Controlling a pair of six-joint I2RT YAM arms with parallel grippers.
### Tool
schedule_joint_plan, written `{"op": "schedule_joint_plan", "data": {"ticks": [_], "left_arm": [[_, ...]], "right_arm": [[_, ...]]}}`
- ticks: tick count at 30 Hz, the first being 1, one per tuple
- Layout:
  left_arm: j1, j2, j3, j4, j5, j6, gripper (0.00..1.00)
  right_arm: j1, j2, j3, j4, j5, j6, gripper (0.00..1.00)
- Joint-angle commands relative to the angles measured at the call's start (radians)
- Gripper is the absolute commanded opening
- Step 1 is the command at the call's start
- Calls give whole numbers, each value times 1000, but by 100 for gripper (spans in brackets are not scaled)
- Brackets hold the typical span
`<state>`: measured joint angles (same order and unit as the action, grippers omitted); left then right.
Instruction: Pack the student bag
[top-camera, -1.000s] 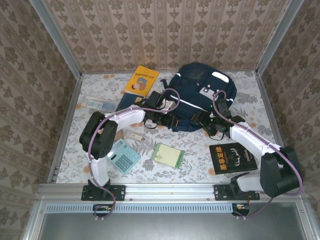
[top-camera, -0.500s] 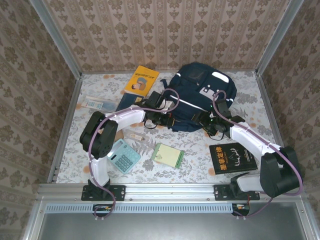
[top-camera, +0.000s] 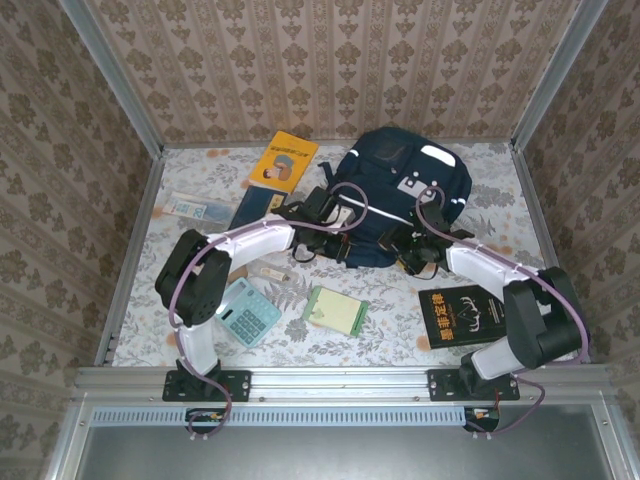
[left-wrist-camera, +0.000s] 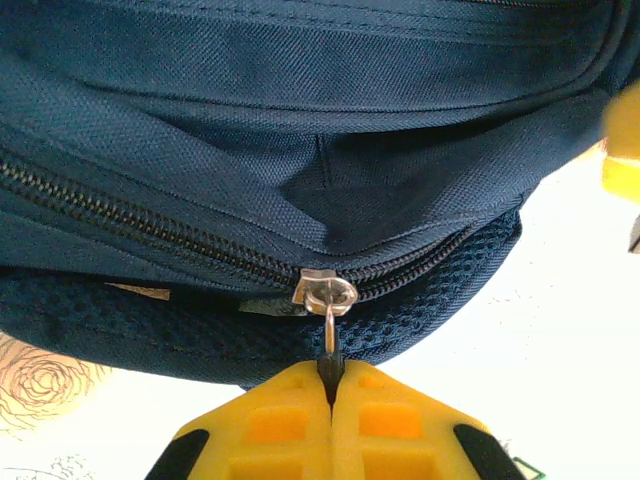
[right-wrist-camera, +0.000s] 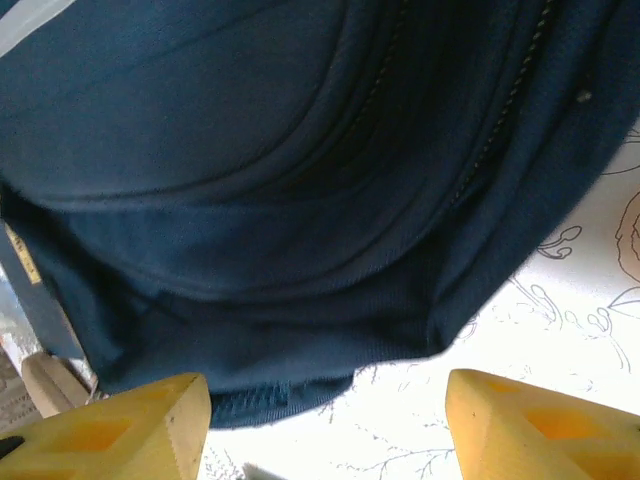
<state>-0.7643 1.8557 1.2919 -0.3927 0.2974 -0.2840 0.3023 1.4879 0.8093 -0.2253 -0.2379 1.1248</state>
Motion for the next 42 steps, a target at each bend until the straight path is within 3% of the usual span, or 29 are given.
{"op": "schedule_joint_plan", "data": {"ticks": [1,5,10,12,29,34,42], "left_arm": [[-23,-48,30,-58,-26,40,0],[-47,-57,34,-73,-51,56,0],[-47,-73,32,-87,-87,65,0],[-35,-83,27,-88,-98,66,0],[179,-38,52,-113,-134,123,0],[164,-28,80,-113,-96,131,0],[35,-30,110,-95,-70,95,0]], "right_arm": [[4,29,42,50,36,75,64],[-11,64,74,52,58,85,57],[-38,84,94,58,48,65,13],[-46,72,107,24,63,36,0],[-239,-21,139,-113,27,-183,0],[-305,49,228,-164,-4,-280,0],[-378,132,384,-244,-8,-388,0]]}}
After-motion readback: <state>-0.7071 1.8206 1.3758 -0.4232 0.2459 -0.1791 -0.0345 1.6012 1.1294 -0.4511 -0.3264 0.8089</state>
